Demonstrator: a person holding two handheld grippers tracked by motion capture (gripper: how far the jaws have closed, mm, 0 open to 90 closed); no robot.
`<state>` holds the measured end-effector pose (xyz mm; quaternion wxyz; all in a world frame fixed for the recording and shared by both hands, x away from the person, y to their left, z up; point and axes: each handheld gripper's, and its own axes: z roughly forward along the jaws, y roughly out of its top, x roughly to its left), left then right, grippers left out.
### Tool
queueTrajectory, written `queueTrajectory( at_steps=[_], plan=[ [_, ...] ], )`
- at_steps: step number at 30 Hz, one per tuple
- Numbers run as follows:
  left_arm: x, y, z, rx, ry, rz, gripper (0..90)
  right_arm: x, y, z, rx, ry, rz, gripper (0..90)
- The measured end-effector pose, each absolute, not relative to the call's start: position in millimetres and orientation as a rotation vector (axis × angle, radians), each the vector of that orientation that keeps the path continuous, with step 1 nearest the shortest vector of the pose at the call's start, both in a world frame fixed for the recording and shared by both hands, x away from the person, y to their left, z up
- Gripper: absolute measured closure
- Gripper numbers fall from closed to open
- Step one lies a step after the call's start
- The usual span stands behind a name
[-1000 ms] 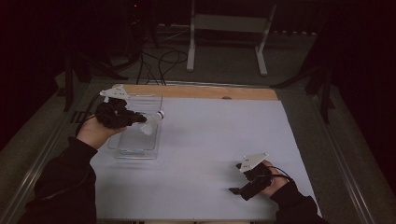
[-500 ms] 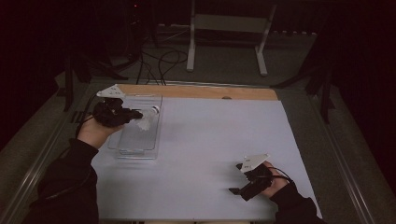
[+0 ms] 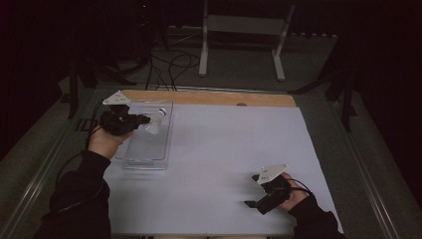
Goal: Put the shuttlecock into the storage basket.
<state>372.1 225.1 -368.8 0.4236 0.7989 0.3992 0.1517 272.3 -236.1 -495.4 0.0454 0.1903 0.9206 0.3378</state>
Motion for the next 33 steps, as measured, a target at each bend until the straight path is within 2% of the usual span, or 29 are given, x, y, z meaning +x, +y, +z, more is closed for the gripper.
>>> queueTrajectory(
  at_steps=[14,33],
  plan=[
    [379,219,-395,1.951,1.101,0.416,90.0,272,-236,-498,0.583,2.819,1.04,9.7],
    [386,211,-418,2.002,1.162,0.406,90.0,270,-237,-499,0.582,2.822,1.063,9.7]
  ],
)
